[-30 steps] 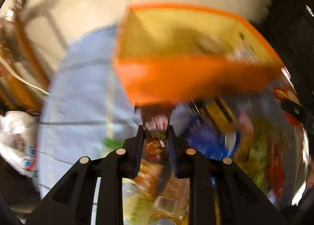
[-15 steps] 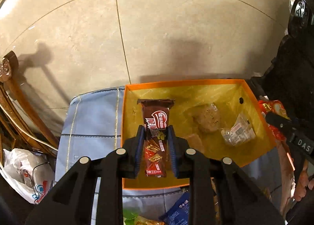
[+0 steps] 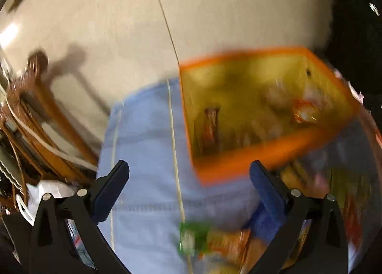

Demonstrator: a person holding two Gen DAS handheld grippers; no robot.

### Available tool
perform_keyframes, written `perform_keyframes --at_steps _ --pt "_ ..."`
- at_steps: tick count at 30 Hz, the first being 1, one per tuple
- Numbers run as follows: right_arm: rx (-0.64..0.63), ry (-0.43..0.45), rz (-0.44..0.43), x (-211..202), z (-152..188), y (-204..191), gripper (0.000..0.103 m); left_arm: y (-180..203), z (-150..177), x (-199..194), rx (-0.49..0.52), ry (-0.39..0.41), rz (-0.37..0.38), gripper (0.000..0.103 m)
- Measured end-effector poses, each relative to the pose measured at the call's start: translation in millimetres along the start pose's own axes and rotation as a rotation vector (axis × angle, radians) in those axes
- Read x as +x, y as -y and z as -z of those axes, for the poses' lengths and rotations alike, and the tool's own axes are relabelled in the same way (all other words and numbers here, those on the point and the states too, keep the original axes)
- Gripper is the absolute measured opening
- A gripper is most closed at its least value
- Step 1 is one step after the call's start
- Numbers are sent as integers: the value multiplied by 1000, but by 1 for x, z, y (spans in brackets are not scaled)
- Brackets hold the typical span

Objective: Organize snacks

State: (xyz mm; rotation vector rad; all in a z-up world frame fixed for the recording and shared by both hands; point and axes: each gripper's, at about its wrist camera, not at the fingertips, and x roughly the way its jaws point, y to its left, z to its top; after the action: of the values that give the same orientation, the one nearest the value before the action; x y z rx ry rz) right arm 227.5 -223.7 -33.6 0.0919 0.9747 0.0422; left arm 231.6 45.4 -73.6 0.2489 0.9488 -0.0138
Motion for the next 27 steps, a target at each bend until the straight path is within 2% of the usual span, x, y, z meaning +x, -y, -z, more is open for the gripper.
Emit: perform_keyframes --at_steps 2,4,6,8,10,13,16,19,21,24,26,27 --pt "-58 -46 4 0 34 -4 99 0 32 14 33 -55 11 99" --pt "-66 -88 35 3 69 -3 99 -2 63 30 49 -115 19 99" --pt "-19 -131 28 4 104 0 99 -5 95 39 8 -157 111 99" --pt "9 -171 -42 7 138 -1 99 -6 116 36 -41 -159 196 99" --pt "12 -162 -56 10 153 -2 99 4 131 25 -69 -113 191 99" --pt "31 -119 -101 14 156 -1 99 18 137 14 -48 -84 167 99" --pt "33 -103 -154 17 153 -3 99 21 137 2 -100 -27 250 99" --pt "40 -111 -229 15 151 -4 99 16 128 -3 -150 -15 273 99" --pt "-14 -124 -218 16 154 -9 99 18 120 2 -174 -24 315 99" --pt "-124 -128 -163 24 164 -21 99 29 117 -9 -130 -19 373 99" --pt "-114 -86 -170 22 169 -20 98 45 116 -16 -52 -1 356 99" --pt "-94 -86 -175 23 170 -18 95 55 118 -17 -14 -14 323 99"
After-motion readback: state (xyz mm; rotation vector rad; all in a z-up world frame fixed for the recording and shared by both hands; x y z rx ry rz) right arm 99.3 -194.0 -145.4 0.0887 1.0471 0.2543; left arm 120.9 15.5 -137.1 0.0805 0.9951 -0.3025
